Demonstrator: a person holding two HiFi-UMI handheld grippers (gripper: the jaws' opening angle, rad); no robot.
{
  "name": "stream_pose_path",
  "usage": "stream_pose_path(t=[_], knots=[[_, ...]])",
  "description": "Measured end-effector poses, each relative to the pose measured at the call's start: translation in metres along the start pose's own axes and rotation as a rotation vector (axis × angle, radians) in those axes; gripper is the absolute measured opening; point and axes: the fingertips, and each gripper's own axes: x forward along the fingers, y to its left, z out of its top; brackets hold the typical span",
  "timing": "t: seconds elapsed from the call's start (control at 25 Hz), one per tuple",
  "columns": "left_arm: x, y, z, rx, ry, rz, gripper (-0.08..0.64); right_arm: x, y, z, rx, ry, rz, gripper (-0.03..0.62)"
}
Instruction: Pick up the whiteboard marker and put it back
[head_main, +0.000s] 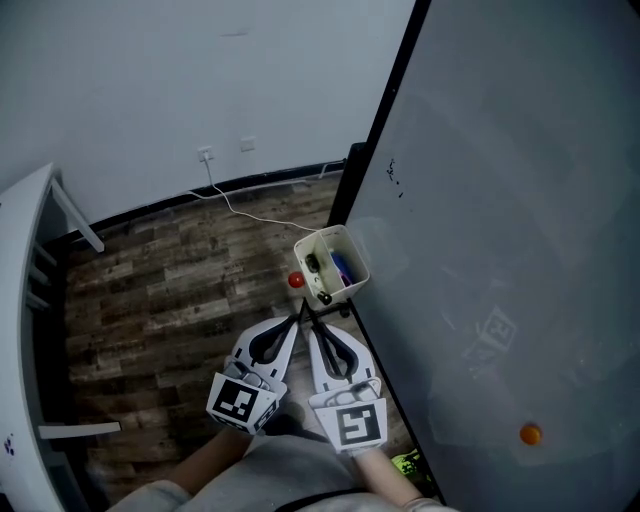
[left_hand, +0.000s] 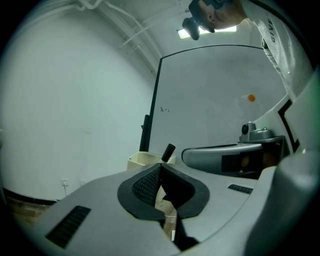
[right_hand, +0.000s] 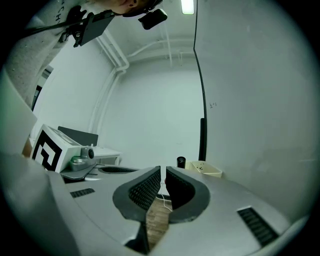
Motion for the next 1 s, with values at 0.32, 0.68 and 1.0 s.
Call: stream_pose_path(t=[0.32, 0.68, 1.0], knots=[[0.023, 0.011, -0.010, -0.007, 0.028, -0.031, 0.014, 0.013, -0.021, -0.012, 0.036, 0.016, -0.048, 0.098], [0.043, 0.035, -0.014, -0.013, 0.063, -0.136, 0.014, 0.041, -0.036, -0.017, 0.060, 0.048, -0.167, 0.101], [0.052, 0.052, -0.011, -0.013, 0.084, -0.268, 0.014, 0.052, -0.040, -0.021, 0.089, 0.083, -0.295, 0.101]])
